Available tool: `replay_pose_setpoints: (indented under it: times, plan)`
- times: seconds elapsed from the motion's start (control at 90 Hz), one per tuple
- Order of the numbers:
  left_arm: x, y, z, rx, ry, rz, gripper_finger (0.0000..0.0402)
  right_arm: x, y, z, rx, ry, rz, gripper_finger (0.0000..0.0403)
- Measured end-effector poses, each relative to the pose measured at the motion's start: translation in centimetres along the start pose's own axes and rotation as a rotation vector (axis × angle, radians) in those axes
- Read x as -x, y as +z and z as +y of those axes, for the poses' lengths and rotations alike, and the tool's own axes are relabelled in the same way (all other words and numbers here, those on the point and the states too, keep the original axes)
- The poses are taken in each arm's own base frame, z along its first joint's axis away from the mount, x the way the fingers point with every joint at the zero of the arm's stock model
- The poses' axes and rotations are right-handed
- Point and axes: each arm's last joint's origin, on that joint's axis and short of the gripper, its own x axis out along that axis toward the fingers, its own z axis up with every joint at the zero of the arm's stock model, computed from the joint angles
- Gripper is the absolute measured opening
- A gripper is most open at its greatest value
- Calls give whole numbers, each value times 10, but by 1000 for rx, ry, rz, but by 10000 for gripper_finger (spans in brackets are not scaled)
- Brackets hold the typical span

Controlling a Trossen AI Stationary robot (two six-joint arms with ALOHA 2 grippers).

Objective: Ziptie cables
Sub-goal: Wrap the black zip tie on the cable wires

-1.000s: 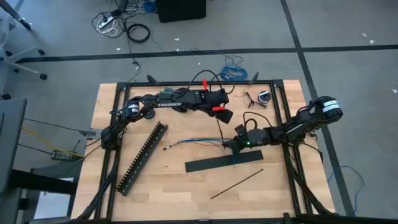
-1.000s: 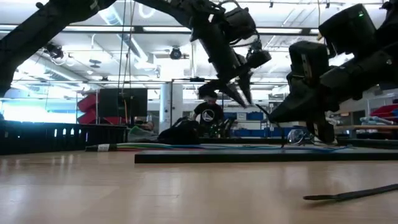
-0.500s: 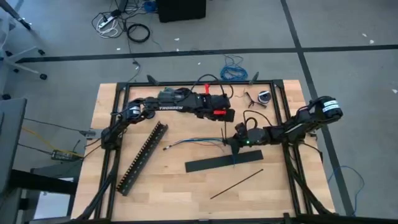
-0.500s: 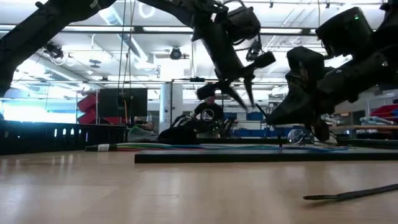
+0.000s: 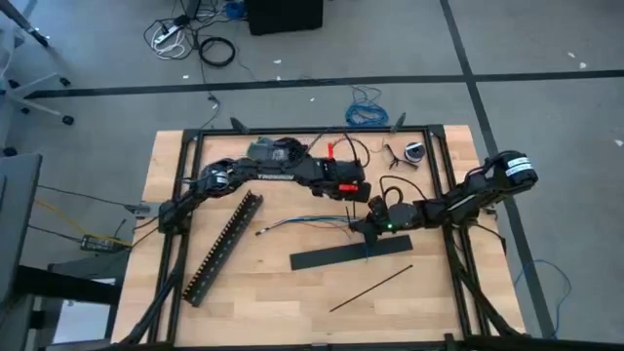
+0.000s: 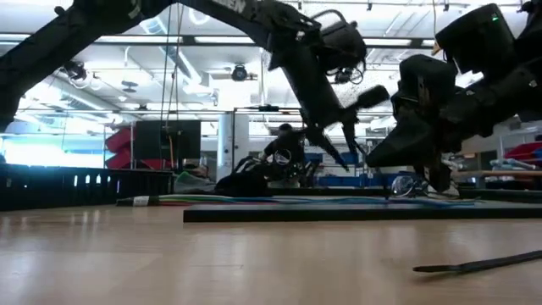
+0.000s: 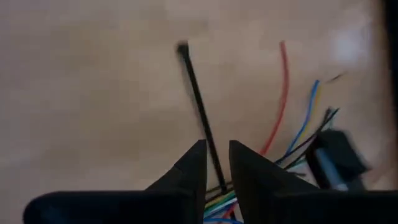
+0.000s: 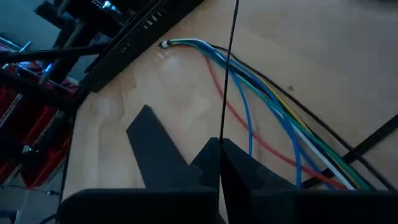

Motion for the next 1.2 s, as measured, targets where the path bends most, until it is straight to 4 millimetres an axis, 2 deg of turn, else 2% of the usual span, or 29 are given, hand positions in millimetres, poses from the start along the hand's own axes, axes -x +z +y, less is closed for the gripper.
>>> replay_pose_setpoints:
  times: [0.244, 0.511, 0.678, 1.033, 1.2]
  plan:
    - [-3, 4, 7, -33, 57, -30, 60, 0, 2, 2, 6, 6, -22, 0]
    - [-4, 15, 5, -81, -19, -17, 60, 0, 2, 2, 8, 11, -13, 0]
    - [-4, 19, 11, -90, 10, -1, 60, 0, 2, 2, 20, 15, -8, 0]
    - [-26, 23, 15, -118, -64, 52, 60, 0, 2, 2, 24, 15, -7, 0]
    - [-28, 25, 17, -125, -51, 38, 60, 0, 2, 2, 28, 20, -12, 0]
